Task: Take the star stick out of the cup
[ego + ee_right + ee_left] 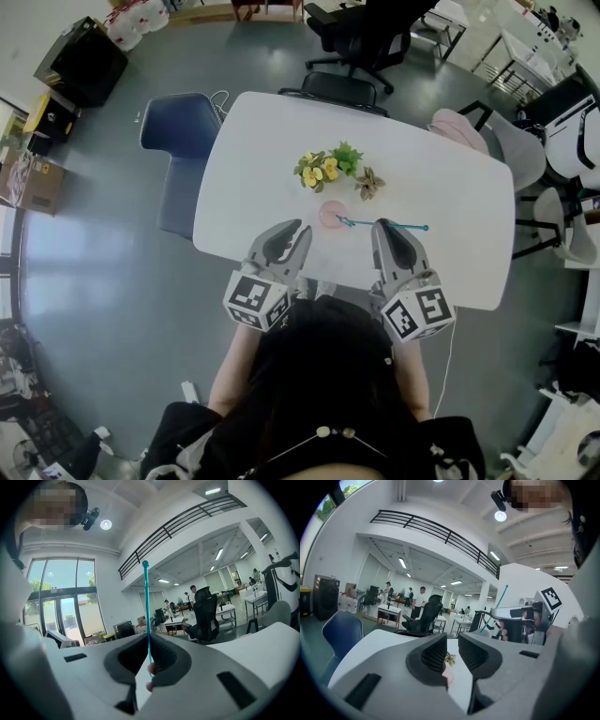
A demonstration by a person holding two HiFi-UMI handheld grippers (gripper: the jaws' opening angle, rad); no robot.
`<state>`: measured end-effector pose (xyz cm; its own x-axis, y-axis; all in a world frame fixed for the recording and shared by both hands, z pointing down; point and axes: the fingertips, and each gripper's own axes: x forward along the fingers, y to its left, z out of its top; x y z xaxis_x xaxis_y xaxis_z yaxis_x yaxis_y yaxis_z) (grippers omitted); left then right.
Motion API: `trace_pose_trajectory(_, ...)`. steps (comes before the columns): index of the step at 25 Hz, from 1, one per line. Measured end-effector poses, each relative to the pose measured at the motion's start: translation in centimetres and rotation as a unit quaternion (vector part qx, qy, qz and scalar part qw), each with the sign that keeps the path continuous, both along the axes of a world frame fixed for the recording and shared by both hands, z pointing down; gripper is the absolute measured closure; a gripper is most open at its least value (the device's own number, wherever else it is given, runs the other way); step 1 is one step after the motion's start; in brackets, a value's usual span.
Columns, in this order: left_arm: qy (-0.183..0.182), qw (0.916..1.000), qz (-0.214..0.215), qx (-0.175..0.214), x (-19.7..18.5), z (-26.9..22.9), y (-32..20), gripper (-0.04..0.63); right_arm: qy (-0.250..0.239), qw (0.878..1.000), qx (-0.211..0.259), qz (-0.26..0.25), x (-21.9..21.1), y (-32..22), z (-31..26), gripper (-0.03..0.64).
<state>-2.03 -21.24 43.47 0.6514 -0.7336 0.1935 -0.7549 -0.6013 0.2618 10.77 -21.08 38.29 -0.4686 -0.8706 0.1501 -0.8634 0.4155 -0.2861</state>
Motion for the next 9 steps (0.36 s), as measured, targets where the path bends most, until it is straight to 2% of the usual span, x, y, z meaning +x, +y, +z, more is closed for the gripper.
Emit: trace_pose_trajectory(9,0.000,1.0000,-0.003,0.004,0.1,-0.5,-0.2,0.518,0.004,1.000,0.015,0.001,0.1,0.1,-1.4,0.598)
